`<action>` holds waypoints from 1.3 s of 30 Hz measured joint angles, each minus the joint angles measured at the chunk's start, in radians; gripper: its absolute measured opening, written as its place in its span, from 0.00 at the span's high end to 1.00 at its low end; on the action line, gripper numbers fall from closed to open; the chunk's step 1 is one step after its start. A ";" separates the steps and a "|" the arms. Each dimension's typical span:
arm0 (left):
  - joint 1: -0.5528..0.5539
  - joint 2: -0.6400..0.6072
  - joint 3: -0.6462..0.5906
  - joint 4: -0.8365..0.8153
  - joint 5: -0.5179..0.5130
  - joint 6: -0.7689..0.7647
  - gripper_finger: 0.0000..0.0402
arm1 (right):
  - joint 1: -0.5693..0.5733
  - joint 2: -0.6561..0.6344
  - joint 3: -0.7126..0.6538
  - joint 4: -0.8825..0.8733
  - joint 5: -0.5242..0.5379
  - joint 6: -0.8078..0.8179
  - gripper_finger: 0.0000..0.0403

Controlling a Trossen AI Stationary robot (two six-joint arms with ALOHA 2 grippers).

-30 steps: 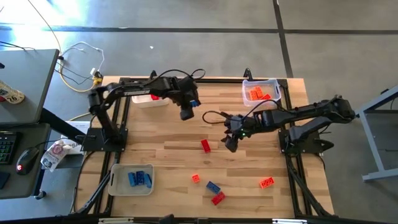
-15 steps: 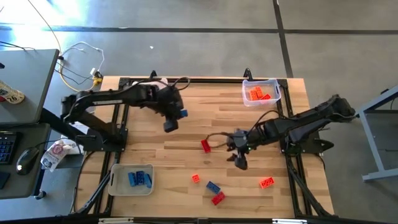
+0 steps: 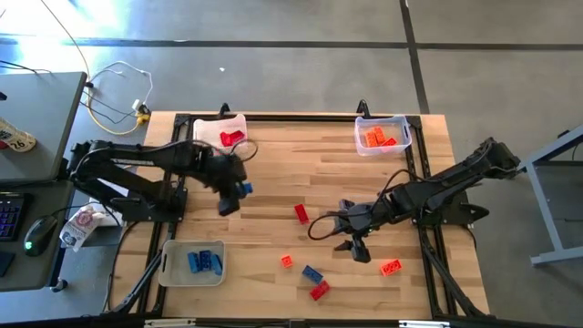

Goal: Sort & place blocks by color
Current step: Put the blue game piece into the gray bin

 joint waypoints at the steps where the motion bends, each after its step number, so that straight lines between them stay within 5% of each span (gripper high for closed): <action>1: -0.019 -0.009 -0.009 -0.025 0.001 -0.028 0.82 | 0.002 0.000 0.000 -0.001 0.010 0.000 0.46; 12: -0.278 -0.088 -0.092 -0.125 0.007 -0.318 0.82 | 0.001 0.000 0.000 0.007 0.039 -0.016 0.46; 22: -0.553 -0.100 -0.093 -0.159 0.007 -0.482 0.82 | 0.038 0.000 0.000 0.190 0.037 -0.023 0.46; 39: -0.928 -0.061 -0.093 -0.115 -0.140 -0.901 0.82 | 0.076 0.080 0.000 0.244 0.058 -0.042 0.46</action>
